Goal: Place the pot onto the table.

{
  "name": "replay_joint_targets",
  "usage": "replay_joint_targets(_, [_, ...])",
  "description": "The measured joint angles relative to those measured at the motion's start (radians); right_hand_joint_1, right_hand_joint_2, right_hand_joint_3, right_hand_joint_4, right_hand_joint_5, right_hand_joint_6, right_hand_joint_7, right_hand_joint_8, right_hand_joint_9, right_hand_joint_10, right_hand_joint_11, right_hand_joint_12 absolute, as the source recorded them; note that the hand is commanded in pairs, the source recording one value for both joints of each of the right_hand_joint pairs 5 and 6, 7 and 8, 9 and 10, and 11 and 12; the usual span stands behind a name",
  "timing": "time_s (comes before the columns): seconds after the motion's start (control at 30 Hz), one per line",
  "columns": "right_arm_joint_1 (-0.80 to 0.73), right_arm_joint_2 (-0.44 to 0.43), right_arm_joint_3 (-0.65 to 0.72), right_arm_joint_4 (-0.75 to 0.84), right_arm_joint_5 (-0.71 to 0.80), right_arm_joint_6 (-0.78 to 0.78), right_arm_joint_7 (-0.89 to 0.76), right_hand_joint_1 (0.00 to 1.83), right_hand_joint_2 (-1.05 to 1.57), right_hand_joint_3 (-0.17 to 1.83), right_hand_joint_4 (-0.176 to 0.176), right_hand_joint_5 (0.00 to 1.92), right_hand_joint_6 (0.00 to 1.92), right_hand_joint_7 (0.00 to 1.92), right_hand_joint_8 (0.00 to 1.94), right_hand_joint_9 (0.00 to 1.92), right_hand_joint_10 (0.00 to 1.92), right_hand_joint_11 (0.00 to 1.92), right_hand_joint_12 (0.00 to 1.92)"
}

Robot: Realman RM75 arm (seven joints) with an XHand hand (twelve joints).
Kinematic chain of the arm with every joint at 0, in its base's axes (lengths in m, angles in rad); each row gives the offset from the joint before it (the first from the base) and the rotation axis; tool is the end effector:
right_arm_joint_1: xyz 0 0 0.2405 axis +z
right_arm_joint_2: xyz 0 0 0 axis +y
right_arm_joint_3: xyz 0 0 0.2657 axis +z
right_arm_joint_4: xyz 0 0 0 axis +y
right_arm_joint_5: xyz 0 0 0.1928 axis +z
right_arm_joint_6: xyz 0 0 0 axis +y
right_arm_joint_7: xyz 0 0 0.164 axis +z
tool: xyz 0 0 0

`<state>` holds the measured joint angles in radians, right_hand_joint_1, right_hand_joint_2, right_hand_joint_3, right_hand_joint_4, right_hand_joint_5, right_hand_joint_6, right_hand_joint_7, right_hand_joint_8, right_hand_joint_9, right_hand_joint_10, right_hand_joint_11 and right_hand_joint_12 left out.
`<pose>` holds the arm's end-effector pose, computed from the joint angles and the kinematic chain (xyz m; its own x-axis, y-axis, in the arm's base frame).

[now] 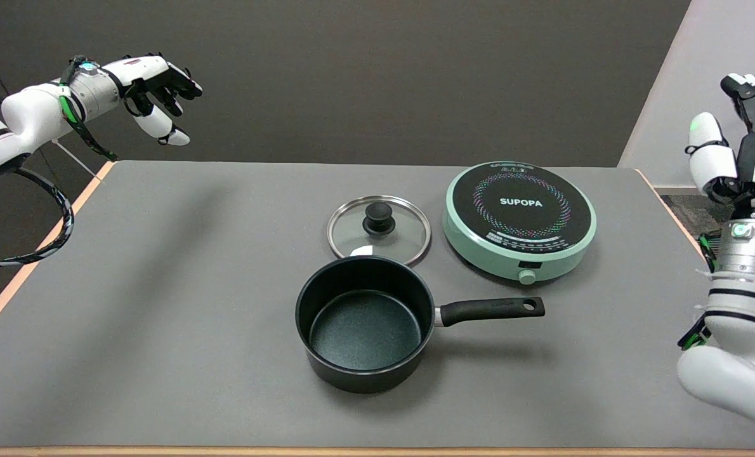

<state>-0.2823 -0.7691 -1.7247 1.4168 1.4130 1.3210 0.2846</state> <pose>-0.1739 -0.2158 0.5223 0.4791 0.8000 0.3612 -0.6545 0.0514 0.7543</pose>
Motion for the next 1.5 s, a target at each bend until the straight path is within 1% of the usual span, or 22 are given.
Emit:
replay_joint_targets(0.07, [0.005, 0.009, 0.008, -0.005, 0.007, -0.024, 0.039, 0.59, 1.57, 0.03, -0.176, 0.09, 0.09, 0.09, 0.09, 0.09, 0.09, 0.09, 0.09])
replay_joint_targets(0.23, [0.021, 0.028, 0.02, -0.002, 0.021, -0.066, 0.112, 0.62, 1.57, 0.02, -0.176, 0.12, 0.12, 0.12, 0.12, 0.12, 0.12, 0.12, 0.12])
replay_joint_targets(0.3, [0.028, 0.034, 0.022, 0.004, 0.026, -0.078, 0.135, 0.63, 1.57, 0.02, -0.176, 0.15, 0.15, 0.15, 0.15, 0.15, 0.15, 0.15, 0.15])
replay_joint_targets(0.4, [0.035, 0.04, 0.023, 0.018, 0.032, -0.094, 0.161, 0.62, 1.57, 0.02, -0.176, 0.36, 0.36, 0.36, 0.36, 0.36, 0.36, 0.36, 0.36])
replay_joint_targets(0.47, [0.039, 0.043, 0.019, 0.031, 0.039, -0.103, 0.177, 0.62, 1.57, 0.02, -0.176, 0.39, 0.39, 0.39, 0.39, 0.39, 0.39, 0.39, 0.39])
replay_joint_targets(0.6, [0.047, 0.043, -0.001, 0.059, 0.057, -0.115, 0.21, 0.62, 1.57, 0.03, -0.176, 0.38, 0.38, 0.38, 0.38, 0.38, 0.38, 0.38, 0.38])
replay_joint_targets(1.0, [0.069, 0.008, -0.043, 0.131, 0.094, -0.134, 0.323, 0.65, 1.57, 0.03, -0.176, 0.37, 0.37, 0.37, 0.37, 0.37, 0.37, 0.37, 0.37])
replay_joint_targets(1.5, [0.088, -0.008, -0.06, 0.171, 0.113, -0.174, 0.383, 0.67, 1.57, 0.07, -0.176, 0.3, 0.3, 0.3, 0.3, 0.3, 0.3, 0.3, 0.3])
